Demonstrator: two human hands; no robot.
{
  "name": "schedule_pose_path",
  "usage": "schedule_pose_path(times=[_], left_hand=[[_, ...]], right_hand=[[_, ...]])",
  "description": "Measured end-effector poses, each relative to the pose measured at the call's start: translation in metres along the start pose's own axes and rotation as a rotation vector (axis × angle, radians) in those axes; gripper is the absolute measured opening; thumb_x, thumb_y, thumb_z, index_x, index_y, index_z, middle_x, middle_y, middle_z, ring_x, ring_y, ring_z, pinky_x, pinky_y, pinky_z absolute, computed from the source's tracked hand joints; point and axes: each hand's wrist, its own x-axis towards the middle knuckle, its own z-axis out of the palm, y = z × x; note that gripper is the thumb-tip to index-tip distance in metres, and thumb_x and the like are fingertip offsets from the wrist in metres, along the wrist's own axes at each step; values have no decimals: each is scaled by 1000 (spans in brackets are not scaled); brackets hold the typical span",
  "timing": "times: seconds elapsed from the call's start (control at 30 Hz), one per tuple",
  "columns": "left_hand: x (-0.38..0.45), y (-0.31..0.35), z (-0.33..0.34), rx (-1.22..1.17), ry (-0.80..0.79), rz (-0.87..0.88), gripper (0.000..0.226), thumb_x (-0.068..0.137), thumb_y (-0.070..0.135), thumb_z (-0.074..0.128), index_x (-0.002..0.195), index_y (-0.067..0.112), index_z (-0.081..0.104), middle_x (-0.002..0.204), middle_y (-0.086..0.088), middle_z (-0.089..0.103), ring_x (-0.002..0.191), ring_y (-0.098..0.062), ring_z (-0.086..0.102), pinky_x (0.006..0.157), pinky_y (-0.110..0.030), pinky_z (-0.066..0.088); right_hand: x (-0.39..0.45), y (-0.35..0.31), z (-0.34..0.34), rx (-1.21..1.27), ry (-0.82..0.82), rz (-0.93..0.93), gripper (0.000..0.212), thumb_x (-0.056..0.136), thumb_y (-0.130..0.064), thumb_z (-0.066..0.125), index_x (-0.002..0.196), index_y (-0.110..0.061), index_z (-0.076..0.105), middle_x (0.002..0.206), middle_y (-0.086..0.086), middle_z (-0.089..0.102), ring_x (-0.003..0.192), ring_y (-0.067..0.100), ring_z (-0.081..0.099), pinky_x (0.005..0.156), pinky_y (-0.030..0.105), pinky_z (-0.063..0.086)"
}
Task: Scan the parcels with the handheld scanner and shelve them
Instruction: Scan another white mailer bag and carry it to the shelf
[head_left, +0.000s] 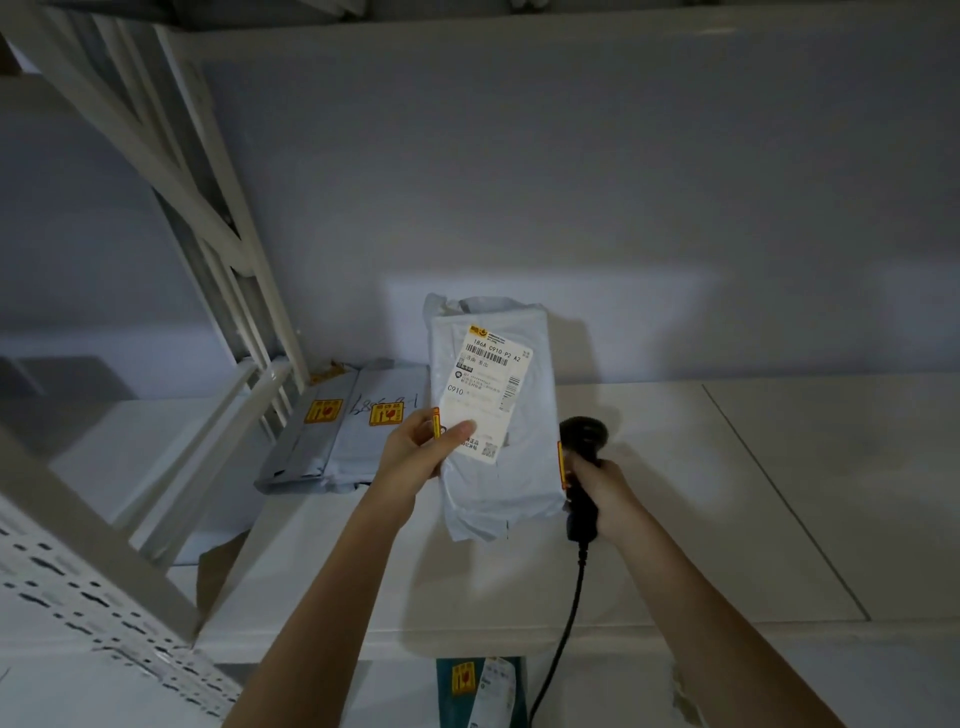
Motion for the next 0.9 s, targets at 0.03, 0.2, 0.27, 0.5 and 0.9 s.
schedule_pose_path(times=[0.03,0.2,0.27,0.5,0.9], left_hand=[[2,-1,1,-10,5,3,31,79,17,73,107,12,61,101,0,73,88,-14,70,63,-25,55],[15,-12,17,-86,9,-11,39,77,14,76,111,10,57,111,-5,70,98,-23,69,82,-42,57],[20,-18,27,-101,10,-20,41,75,14,77,110,10,56,113,-6,69,100,-25,68,85,-45,56],[27,-33,56,-174,-8,-41,48,75,12,77,115,4,53,113,-9,68,100,-25,67,82,-39,56],[23,-40,61,-55,-14,8,46,77,13,75,114,5,51,107,-8,63,91,-20,59,65,-24,45]], right_hand=[[-5,-4,-5,104,26,-34,15,86,-9,56,72,-6,53,58,7,46,40,17,46,41,21,41],[-54,-38,-23,292,90,-256,11,84,-7,55,73,-10,52,57,3,45,36,13,39,41,22,36],[-78,-53,-23,251,30,-338,10,84,-9,56,75,-12,53,57,2,49,37,13,41,43,24,37],[-133,-65,4,61,-130,-473,11,87,-10,53,76,-9,50,55,3,46,41,15,42,41,23,40],[-127,-43,30,-82,-42,-445,13,87,-13,51,76,-6,47,59,6,45,36,13,42,40,21,38]])
